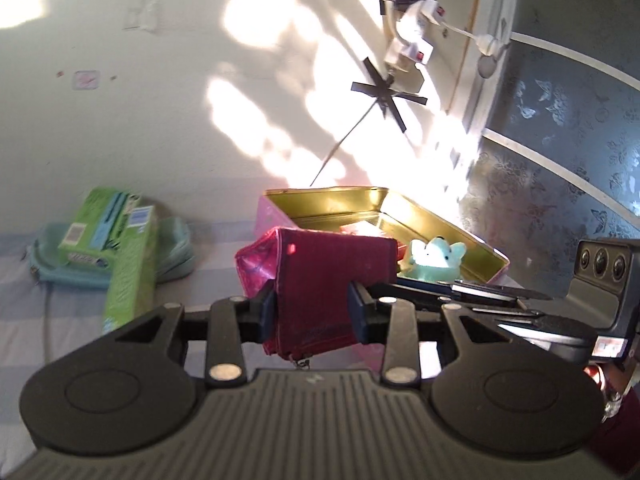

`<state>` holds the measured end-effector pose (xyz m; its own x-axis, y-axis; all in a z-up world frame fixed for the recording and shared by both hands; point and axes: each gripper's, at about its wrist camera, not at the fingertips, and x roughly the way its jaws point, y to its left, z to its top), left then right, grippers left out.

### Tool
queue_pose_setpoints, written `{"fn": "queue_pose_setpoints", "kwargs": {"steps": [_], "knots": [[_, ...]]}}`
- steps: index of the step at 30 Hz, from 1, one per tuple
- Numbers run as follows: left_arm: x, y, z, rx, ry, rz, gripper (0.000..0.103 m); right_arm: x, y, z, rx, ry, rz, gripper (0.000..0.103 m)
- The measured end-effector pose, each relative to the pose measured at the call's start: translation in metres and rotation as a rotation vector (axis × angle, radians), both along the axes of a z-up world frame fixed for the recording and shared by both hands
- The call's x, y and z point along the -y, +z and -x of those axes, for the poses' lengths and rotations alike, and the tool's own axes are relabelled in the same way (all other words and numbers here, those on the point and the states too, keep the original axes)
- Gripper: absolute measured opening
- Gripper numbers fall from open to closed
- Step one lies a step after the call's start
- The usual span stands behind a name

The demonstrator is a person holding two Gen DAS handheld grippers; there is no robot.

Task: Organize objects
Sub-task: 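Carry the pink pouch into the pink tin and open the left gripper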

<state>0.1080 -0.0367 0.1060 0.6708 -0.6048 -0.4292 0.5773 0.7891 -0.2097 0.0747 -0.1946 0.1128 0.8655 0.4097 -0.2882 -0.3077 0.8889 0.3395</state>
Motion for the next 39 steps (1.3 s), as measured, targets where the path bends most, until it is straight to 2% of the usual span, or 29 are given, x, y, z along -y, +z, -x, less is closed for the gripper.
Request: {"fn": "queue_pose_setpoints", "kwargs": {"steps": [6, 11, 13, 14, 16, 17, 19, 21, 25, 31, 39], "knots": [[0.089, 0.001, -0.035, -0.002, -0.101, -0.056, 0.039, 0.074, -0.005, -0.002, 0.028, -0.18, -0.019, 0.025], [0.15, -0.017, -0.064, -0.047, -0.143, -0.143, 0.041, 0.124, -0.016, -0.018, -0.045, -0.284, -0.019, 0.026], [0.173, -0.029, -0.081, -0.09, -0.148, -0.203, 0.046, 0.139, -0.019, -0.031, -0.087, -0.313, 0.008, 0.026], [0.182, -0.034, -0.088, -0.103, -0.143, -0.232, 0.046, 0.144, -0.02, -0.039, -0.101, -0.368, 0.047, 0.025], [0.195, -0.038, -0.101, -0.117, -0.096, -0.273, 0.055, 0.144, -0.019, -0.046, -0.069, -0.52, 0.148, 0.03], [0.196, -0.037, -0.102, -0.117, -0.079, -0.264, 0.055, 0.149, -0.02, -0.045, -0.044, -0.571, 0.16, 0.03], [0.191, -0.032, -0.102, -0.109, -0.058, -0.225, 0.055, 0.157, -0.02, -0.037, -0.015, -0.567, 0.11, 0.03], [0.184, -0.026, -0.094, -0.081, -0.036, -0.217, 0.055, 0.158, -0.019, -0.03, 0.018, -0.583, 0.113, 0.03], [0.178, -0.023, -0.08, -0.032, 0.012, -0.267, 0.055, 0.156, -0.018, -0.025, 0.022, -0.57, 0.083, 0.031], [0.166, -0.021, -0.056, -0.006, 0.071, -0.325, 0.055, 0.145, -0.019, -0.014, 0.005, -0.554, 0.053, 0.031], [0.137, -0.023, -0.012, 0.08, 0.131, -0.375, 0.059, 0.12, -0.014, 0.027, 0.012, -0.544, 0.002, 0.033]]}}
